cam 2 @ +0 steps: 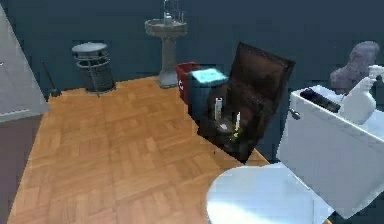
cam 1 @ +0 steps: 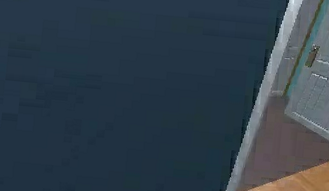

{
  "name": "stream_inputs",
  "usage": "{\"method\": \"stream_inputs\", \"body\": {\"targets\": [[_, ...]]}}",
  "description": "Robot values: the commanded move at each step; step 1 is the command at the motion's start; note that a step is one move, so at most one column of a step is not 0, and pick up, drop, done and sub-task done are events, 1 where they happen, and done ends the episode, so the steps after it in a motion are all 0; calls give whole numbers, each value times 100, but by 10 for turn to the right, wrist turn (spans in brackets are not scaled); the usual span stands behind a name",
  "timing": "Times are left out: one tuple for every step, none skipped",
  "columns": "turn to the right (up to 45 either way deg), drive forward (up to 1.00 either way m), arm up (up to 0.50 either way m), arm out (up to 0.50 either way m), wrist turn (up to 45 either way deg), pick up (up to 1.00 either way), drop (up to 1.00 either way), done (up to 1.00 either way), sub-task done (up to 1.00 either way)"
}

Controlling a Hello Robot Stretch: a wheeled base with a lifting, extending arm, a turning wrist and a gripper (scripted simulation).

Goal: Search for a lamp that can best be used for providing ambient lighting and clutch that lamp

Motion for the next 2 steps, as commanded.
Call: {"method": "stream_inputs", "body": {"targets": [[0, 15, 0, 0, 0, 0, 0, 0, 0], [450, 0, 0, 0, 0, 0, 0, 0, 0]]}}
